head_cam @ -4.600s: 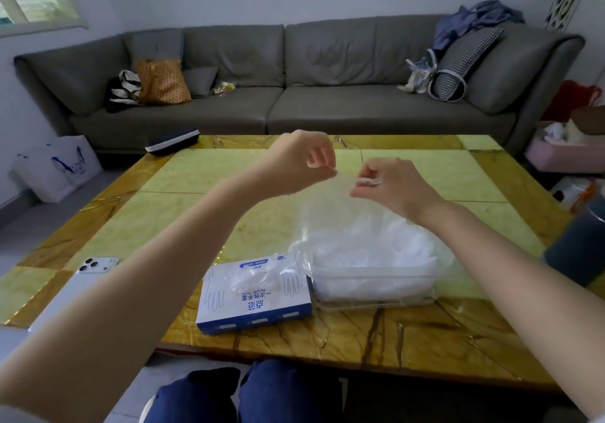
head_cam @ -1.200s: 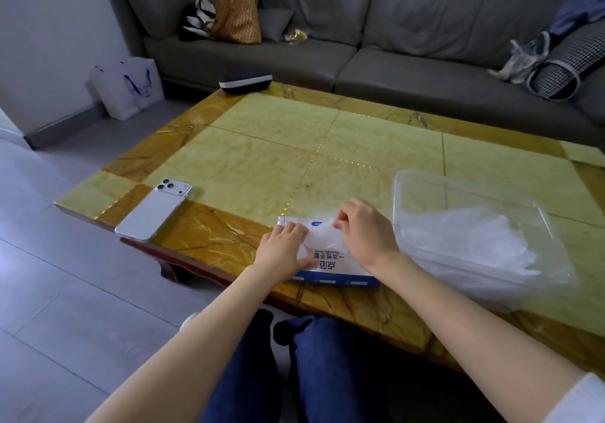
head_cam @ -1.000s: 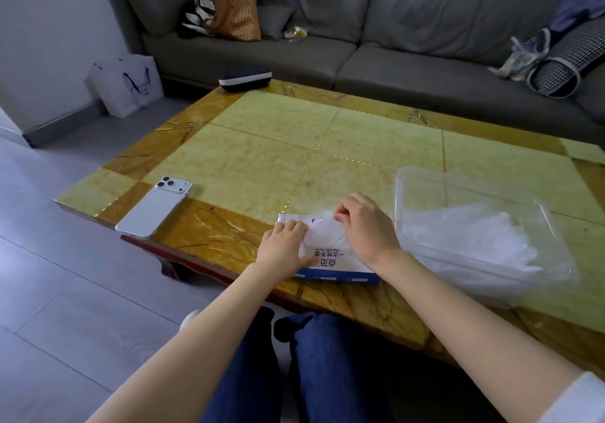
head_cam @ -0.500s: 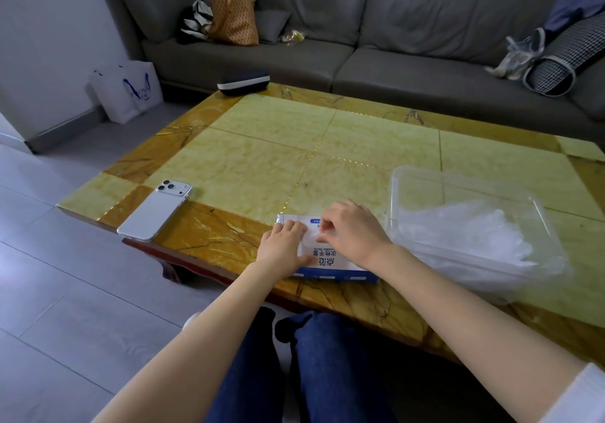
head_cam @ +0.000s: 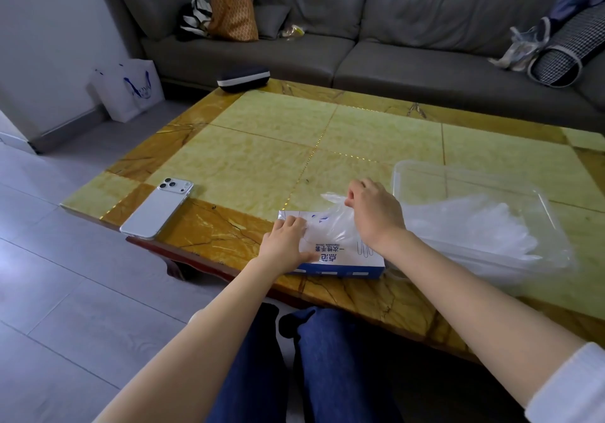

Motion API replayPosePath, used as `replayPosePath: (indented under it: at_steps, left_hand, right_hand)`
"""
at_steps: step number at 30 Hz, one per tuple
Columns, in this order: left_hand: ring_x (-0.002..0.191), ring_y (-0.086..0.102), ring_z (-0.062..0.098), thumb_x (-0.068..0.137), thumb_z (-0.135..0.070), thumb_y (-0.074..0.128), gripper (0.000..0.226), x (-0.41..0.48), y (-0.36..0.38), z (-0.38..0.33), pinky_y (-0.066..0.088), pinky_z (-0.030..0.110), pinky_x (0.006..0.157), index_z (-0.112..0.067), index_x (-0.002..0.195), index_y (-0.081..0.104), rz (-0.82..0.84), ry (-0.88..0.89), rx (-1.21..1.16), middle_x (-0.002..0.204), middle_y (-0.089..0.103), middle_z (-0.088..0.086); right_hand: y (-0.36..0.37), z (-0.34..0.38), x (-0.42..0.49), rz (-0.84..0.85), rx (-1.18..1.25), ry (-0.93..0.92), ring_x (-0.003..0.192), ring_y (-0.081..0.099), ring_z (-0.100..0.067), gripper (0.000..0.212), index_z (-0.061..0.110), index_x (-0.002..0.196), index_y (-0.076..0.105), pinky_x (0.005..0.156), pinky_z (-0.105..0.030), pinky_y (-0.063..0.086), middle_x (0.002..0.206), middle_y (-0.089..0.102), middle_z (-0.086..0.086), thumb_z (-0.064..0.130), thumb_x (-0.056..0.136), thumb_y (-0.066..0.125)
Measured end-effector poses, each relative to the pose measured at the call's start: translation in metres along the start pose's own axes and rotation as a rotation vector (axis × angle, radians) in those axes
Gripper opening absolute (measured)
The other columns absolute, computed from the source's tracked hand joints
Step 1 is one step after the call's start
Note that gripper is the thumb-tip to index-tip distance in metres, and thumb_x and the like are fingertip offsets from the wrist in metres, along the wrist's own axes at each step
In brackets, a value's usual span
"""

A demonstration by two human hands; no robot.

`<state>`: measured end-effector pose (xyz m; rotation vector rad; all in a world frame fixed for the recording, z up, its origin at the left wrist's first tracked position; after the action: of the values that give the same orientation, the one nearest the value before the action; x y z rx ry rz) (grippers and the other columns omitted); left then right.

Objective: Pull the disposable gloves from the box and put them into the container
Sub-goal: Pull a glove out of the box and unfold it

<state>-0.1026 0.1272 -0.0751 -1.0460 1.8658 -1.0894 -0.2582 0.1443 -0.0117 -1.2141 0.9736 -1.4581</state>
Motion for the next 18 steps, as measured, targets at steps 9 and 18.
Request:
replayPosePath:
  at_steps: [9, 18]
  left_hand:
    - [0.133, 0.027, 0.021, 0.083, -0.043, 0.065, 0.071, -0.001, 0.001, 0.001, 0.032, 0.04, 0.104, -0.02, 0.141, 0.032, -0.017, -0.001, -0.028, 0.143, 0.035, 0.0]
    - [0.131, 0.029, 0.02, 0.083, -0.044, 0.065, 0.067, 0.0, 0.002, 0.002, 0.036, 0.04, 0.101, -0.022, 0.138, 0.034, -0.014, 0.0, -0.031, 0.142, 0.035, -0.002]
  right_hand:
    - [0.013, 0.043, -0.009, 0.118, -0.346, -0.425, 0.121, 0.039, -0.023, 0.034, 0.013, 0.127, 0.046, 0.099, -0.032, 0.031, 0.13, 0.048, -0.005, 0.025, 0.096, 0.05]
    - [-0.013, 0.026, 0.002, 0.135, -0.063, -0.228, 0.093, 0.062, -0.018, 0.016, 0.012, 0.101, 0.068, 0.092, -0.029, 0.042, 0.104, 0.067, -0.001, 0.012, 0.095, 0.053]
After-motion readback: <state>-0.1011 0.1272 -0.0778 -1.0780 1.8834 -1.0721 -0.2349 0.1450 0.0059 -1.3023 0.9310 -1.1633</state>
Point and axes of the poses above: each hand's wrist, its own x-axis towards the middle knuckle, its own y-axis out of the palm, z = x × y, the point moved 3 cm from there along x, towards the middle knuckle
